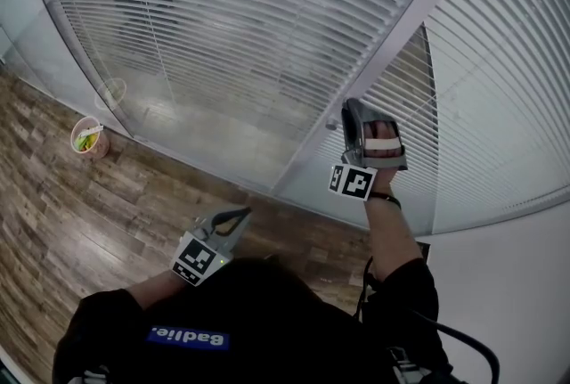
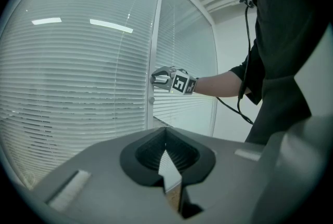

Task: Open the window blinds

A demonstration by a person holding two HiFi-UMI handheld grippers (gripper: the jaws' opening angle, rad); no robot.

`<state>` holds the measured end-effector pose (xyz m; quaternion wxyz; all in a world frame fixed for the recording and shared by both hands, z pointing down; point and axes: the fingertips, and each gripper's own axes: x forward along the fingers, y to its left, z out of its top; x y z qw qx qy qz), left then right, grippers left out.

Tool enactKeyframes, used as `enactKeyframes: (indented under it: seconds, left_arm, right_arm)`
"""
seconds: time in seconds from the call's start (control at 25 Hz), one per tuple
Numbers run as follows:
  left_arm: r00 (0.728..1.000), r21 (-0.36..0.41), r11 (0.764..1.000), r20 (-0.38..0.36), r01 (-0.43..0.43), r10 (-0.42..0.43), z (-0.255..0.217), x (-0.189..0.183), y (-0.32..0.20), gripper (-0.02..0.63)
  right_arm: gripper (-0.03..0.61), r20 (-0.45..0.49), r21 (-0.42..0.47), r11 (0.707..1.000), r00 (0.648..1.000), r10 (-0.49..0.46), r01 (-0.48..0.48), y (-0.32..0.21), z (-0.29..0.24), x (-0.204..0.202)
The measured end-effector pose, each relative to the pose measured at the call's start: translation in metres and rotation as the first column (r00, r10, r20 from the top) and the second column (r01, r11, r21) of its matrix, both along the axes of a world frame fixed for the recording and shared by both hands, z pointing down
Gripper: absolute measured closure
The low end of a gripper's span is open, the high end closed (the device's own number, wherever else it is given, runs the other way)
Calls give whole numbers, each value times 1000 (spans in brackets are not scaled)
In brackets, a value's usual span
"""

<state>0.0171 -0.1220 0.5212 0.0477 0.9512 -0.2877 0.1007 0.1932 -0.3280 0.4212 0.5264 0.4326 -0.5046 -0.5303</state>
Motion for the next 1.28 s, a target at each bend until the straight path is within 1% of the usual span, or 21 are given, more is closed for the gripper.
enactKeyframes:
  seconds: [0.12,0.28,0.36,0.44,0.56,0.8,0.88,0.96,1.2,1.28]
  left_arm:
    - [1000,0,1000,1,2,-2,0,-1,0,614]
    - [1000,3,1000,2,1,-1,0,-2,-1,614]
    - [1000,5,1000,4,1,-1,0,-2,-2,614]
    - [1000,6,1000,7,0,0,-1,-2,-2,614]
    - [1000,5,1000,9,-1,1,-1,-2,-2,614]
    - [1000,6,1000,20,1,-1,0,-6,-2,614]
    - [1000,8,1000,25,3,-3,-1,-8,-2,614]
    - [1000,7,1000,29,5,-5,0,-10,-2,614]
    - [1000,4,1000,28,7,-7,1,-11,-4,614]
    - [1000,3,1000,27,10,-10,1,-12,-4,614]
  right_arm:
    - [469,-13,18,1000,1000,-2,2,0,-2,0]
    - [469,31,29,1000,999,11,-12,0,-3,-1]
    - [466,82,35,999,996,26,-29,0,-4,-1]
    - [459,152,44,998,988,41,-48,-1,-6,-2]
    - [456,246,61,995,968,60,-77,-2,-8,-1]
    - [456,386,81,991,920,70,-109,-2,-12,-2]
    - [456,441,81,989,894,75,-122,-2,-13,-2]
    - [456,507,76,988,858,80,-137,-3,-13,-2]
    - [456,686,49,984,721,93,-174,-4,-14,2]
    - [456,738,39,982,668,95,-183,-4,-16,3]
